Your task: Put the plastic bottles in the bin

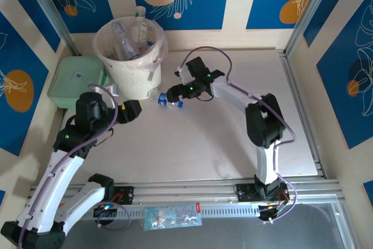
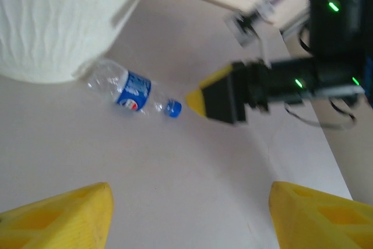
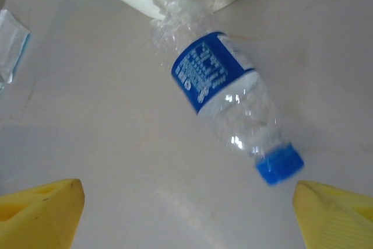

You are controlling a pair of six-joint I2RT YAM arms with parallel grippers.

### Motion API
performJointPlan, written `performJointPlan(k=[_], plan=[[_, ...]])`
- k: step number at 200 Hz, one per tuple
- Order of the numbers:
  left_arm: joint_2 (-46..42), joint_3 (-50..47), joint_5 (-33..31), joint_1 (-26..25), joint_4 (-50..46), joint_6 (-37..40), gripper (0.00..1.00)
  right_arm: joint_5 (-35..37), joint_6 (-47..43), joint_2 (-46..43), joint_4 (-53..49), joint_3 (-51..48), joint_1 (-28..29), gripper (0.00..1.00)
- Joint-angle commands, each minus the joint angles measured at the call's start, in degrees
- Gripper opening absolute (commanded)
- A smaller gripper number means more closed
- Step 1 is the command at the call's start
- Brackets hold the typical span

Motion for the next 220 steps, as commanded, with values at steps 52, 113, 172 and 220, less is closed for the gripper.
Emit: performJointPlan(k=[52, 113, 172, 220], plan=[[-5.9, -3.9, 5.3, -3.5, -3.1, 6.0, 0.72, -1.9, -1.5, 20.0, -12.1, 22.3, 1.5, 0.88], [-6.7, -0.5, -1.2, -5.2, -7.4, 9.9, 0.74, 2.0, -2.3, 21.9, -12.9, 23.3, 4.6, 0.67], [-7.2, 0.2, -3.8, -5.5, -8.6, 10.3, 0.74, 3.4, -2.3, 21.3, -11.0, 19.5, 6.6, 0.48], [-6.7, 1.3, -5.2, -5.5, -9.5, 9.5, 0.76, 3.6, 1.5, 13.8, -6.1, 9.2, 6.3, 0.43]])
